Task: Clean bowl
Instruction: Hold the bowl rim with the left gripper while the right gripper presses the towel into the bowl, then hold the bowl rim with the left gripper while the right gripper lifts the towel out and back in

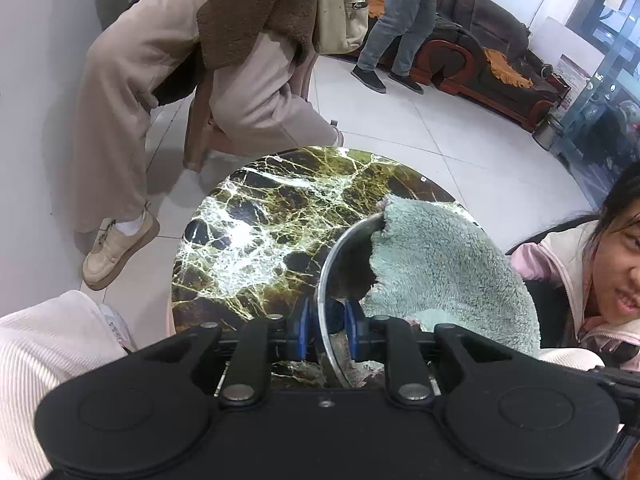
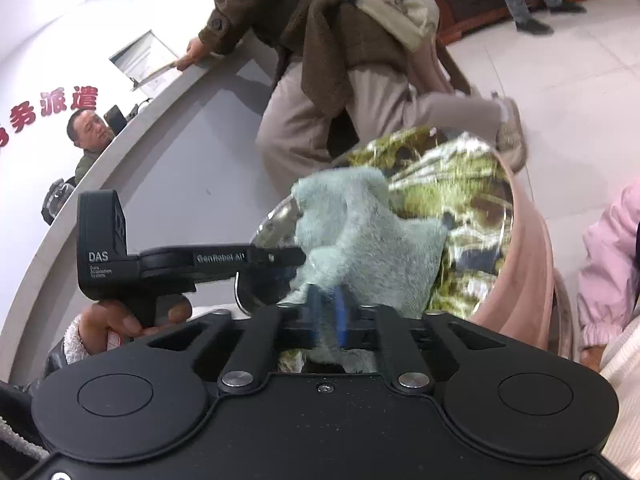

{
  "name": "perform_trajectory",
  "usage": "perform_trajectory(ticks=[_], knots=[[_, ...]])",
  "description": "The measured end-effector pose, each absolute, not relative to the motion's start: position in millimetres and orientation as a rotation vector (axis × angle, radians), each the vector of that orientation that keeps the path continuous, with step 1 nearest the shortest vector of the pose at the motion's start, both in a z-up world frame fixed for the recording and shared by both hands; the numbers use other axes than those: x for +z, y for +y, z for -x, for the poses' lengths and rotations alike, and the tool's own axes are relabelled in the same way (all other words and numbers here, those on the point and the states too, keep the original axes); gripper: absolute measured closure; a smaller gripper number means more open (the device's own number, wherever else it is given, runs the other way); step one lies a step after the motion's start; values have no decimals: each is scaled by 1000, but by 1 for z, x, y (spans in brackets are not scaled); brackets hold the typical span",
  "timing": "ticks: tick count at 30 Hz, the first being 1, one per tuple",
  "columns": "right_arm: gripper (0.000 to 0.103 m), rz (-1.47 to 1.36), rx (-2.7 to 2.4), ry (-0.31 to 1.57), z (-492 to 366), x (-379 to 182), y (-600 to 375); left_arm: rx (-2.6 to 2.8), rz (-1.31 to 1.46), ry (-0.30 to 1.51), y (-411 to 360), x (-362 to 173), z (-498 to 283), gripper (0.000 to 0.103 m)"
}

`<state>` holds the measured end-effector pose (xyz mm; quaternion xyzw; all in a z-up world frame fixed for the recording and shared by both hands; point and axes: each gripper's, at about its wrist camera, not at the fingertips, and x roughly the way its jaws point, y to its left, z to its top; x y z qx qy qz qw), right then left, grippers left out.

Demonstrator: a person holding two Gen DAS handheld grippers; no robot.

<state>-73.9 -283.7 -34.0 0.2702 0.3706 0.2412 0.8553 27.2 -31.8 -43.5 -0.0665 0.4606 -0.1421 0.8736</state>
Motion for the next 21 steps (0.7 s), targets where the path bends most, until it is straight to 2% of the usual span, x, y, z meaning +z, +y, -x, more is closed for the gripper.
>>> perform_trajectory(ticks=[6, 7, 9, 11, 13, 17, 21], knots=[[99, -526, 493, 741, 67, -11, -287, -309, 140, 960, -31, -45, -29, 85], [96, -491, 456, 752, 66, -8, -286, -311, 143, 960, -31, -45, -29, 85], [84, -391, 415, 764, 68, -7, -282, -315, 145, 961, -30, -46, -29, 85], [65, -307, 419, 766, 76, -6, -280, -322, 139, 961, -30, -46, -31, 85], [56, -223, 426, 767, 83, -5, -277, -329, 132, 963, -30, -46, -32, 85], [34, 239, 499, 766, 99, -11, -246, -341, 106, 964, -33, -45, -34, 85], [28, 596, 635, 661, 102, -24, -224, -341, 89, 968, -36, -44, -36, 84]])
